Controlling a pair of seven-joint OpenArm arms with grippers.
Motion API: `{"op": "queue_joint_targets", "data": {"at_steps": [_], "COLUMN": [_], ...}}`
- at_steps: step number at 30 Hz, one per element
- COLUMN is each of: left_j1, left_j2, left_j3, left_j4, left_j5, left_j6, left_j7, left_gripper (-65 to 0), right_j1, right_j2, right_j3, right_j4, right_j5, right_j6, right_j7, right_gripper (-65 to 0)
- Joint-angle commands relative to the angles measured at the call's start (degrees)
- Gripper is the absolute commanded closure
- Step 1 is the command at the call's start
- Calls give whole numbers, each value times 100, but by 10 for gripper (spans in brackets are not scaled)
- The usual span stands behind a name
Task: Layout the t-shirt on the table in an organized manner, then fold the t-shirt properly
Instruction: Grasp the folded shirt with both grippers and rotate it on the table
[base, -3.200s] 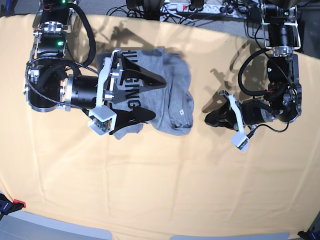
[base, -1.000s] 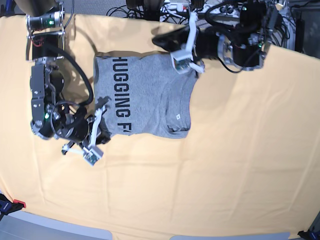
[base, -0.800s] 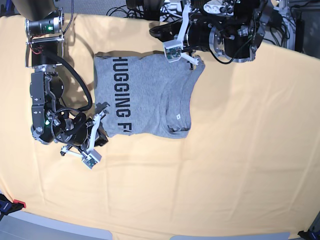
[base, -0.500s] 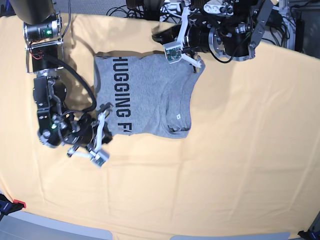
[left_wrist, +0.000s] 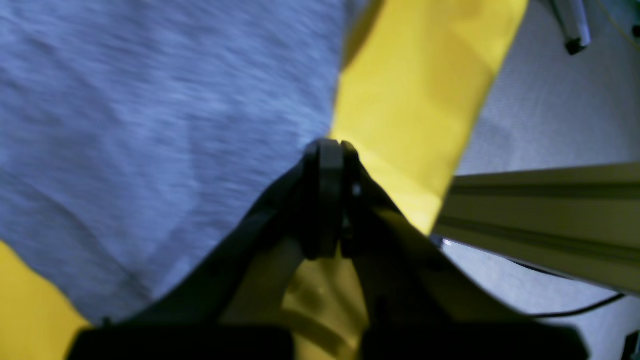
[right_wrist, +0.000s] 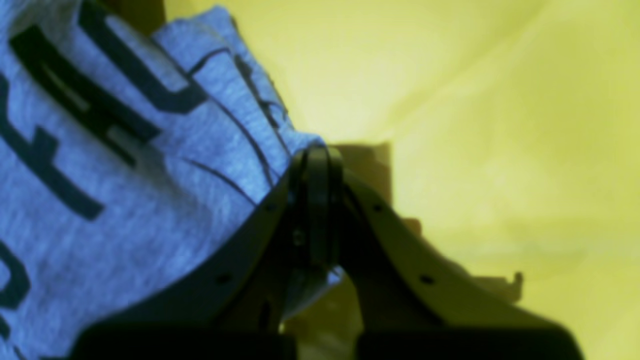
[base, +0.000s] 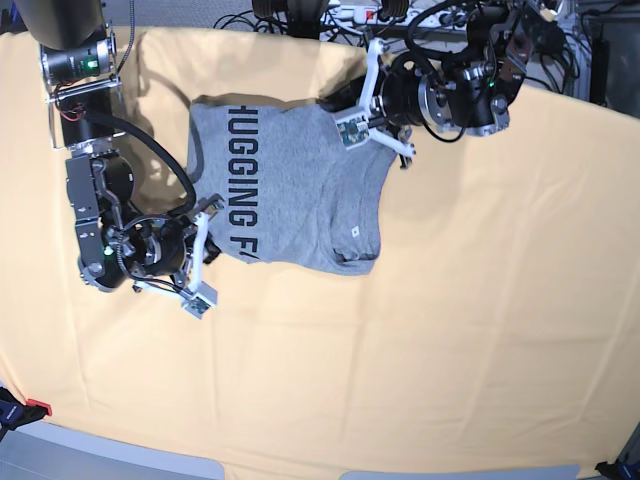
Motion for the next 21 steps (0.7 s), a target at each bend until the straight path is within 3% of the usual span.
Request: {"op": "queue_joint_targets", "data": {"at_steps": [1,11,21], "left_j1": [-101,-1108,-2382], "left_j2": [-9,4,170], "left_j3": [-24,-22,-22], "left_j4": [-31,-1473,-2271], "left_j5": [-74,-79,-76], "left_j6": [-30,-30,-20], "left_j7": [-166,-417,-719], "left_gripper": [0,0,0], "right_j1": [120,-463,-1665], "right_j2": [140,828,1506], "right_j3": [24,28,31], "right_j4": [83,450,1891], "right_j5": [144,1067,1143], "right_j6": [22,9,-737], "right_j7": [-107,-227,-205], "right_gripper": [0,0,0]}}
